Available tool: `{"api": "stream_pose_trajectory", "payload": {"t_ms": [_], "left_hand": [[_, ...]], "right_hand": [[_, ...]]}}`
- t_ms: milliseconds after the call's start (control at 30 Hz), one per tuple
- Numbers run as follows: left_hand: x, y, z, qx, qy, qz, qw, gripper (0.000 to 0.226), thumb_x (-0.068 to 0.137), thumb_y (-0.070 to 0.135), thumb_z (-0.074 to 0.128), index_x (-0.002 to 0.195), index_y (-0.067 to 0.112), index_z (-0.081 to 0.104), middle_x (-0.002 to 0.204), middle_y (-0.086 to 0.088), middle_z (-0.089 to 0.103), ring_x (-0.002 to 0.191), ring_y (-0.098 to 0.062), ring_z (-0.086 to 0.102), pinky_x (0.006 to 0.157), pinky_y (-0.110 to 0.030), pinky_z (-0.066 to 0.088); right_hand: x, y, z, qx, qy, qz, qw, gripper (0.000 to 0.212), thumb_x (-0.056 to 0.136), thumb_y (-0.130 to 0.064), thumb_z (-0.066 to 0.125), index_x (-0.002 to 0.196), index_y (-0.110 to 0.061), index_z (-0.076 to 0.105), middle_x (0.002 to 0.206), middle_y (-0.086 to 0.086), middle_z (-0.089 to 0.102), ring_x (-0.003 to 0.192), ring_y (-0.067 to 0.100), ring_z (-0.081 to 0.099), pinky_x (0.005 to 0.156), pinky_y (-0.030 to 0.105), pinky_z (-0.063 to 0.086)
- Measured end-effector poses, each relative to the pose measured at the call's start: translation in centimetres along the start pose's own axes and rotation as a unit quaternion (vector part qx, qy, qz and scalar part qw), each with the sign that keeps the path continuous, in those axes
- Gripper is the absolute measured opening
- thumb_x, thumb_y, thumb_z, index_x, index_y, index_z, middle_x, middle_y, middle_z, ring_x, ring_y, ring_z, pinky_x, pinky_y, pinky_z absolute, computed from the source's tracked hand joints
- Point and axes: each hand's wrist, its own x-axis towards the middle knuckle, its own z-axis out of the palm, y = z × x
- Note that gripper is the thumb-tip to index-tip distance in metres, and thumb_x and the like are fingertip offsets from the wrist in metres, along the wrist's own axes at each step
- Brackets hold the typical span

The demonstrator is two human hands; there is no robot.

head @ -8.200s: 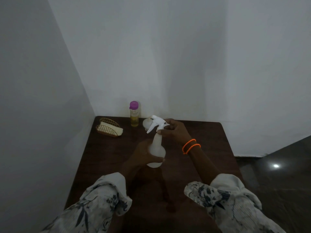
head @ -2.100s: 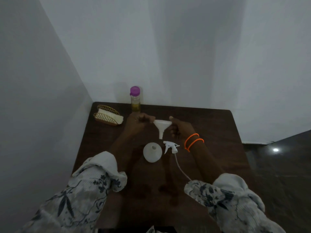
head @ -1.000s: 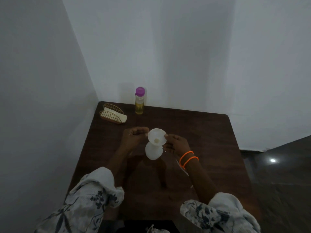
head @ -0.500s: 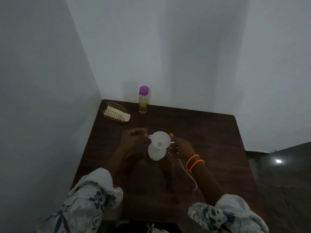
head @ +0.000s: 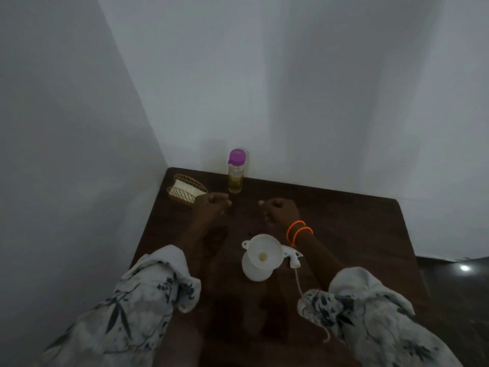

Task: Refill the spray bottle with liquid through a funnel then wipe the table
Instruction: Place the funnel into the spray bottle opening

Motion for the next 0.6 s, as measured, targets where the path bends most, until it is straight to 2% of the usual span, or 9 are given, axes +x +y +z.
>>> {"api": "stream_pose_trajectory", "payload": {"t_ms": [67,100,200,267,333,400,500,600], "left_hand": [[1.8,1.0,0.5,0.019,0.03,0.017,0.999,0.024,0.085,0.018,0.082,0.105,0.029,0.074,0.108,0.004,0.075,0.105,-0.017,0.07,0.097,-0.041,0.059],[2.4,1.6,0.9,0.023,0.043,0.028,0.998,0.026,0.085,0.017,0.082,0.108,0.026,0.074,0.109,0.004,0.075,0.106,-0.017,0.069,0.094,-0.036,0.059],[4.0,3.7,1.6,0.045,0.05,0.088,0.994,0.036,0.085,0.011,0.081,0.12,0.008,0.071,0.11,-0.001,0.07,0.097,-0.015,0.067,0.082,-0.019,0.054],[5.6,4.2,1.9,0.061,0.047,0.114,0.99,0.047,0.08,0.019,0.086,0.124,0.011,0.069,0.114,-0.002,0.072,0.099,-0.017,0.07,0.087,-0.023,0.056],[6.8,4.3,2.0,0.092,0.036,0.132,0.986,0.062,0.073,0.028,0.092,0.128,0.017,0.067,0.121,-0.002,0.073,0.109,-0.018,0.069,0.096,-0.033,0.057],[7.6,4.2,2.4,0.113,0.024,0.15,0.982,0.067,0.071,0.029,0.094,0.131,0.017,0.065,0.123,-0.002,0.073,0.11,-0.017,0.068,0.095,-0.032,0.056],[8.1,4.5,3.2,0.104,0.017,0.169,0.98,0.061,0.07,0.03,0.094,0.124,0.015,0.069,0.115,-0.002,0.075,0.104,-0.016,0.07,0.092,-0.031,0.057],[8.1,4.4,3.6,0.094,0.029,0.181,0.979,0.051,0.069,0.033,0.095,0.113,0.015,0.074,0.104,-0.002,0.078,0.096,-0.014,0.074,0.086,-0.033,0.06]], "right_hand": [[2.3,-0.8,0.6,-0.041,-0.002,-0.021,0.999,0.024,0.08,-0.034,0.081,0.086,-0.012,0.074,0.067,0.006,0.07,0.057,0.015,0.064,0.052,0.026,0.054],[3.4,-1.2,0.9,-0.068,0.0,-0.039,0.997,0.023,0.077,-0.034,0.083,0.086,-0.014,0.075,0.069,0.004,0.071,0.059,0.014,0.066,0.054,0.027,0.055],[6.3,-2.3,1.9,-0.147,0.011,-0.102,0.984,0.03,0.069,-0.031,0.088,0.092,-0.015,0.076,0.084,0.003,0.074,0.076,0.014,0.069,0.068,0.023,0.053],[7.9,-3.0,2.5,-0.191,0.004,-0.136,0.972,0.04,0.065,-0.025,0.09,0.101,-0.015,0.075,0.093,0.005,0.075,0.087,0.016,0.068,0.072,0.014,0.046],[9.2,-3.6,2.9,-0.229,-0.006,-0.153,0.961,0.052,0.064,-0.025,0.089,0.112,-0.017,0.073,0.104,0.004,0.074,0.097,0.018,0.068,0.082,0.015,0.043],[9.7,-4.1,3.3,-0.236,-0.01,-0.164,0.958,0.059,0.061,-0.03,0.084,0.117,-0.017,0.072,0.105,0.006,0.075,0.1,0.02,0.069,0.09,0.017,0.044],[10.1,-4.5,3.8,-0.238,-0.01,-0.187,0.953,0.061,0.059,-0.036,0.068,0.117,-0.016,0.072,0.107,0.006,0.076,0.101,0.021,0.07,0.088,0.014,0.042],[10.1,-4.6,4.2,-0.284,-0.018,-0.202,0.937,0.053,0.071,-0.034,0.073,0.121,-0.016,0.07,0.117,0.006,0.073,0.109,0.023,0.068,0.086,0.013,0.035]]}}
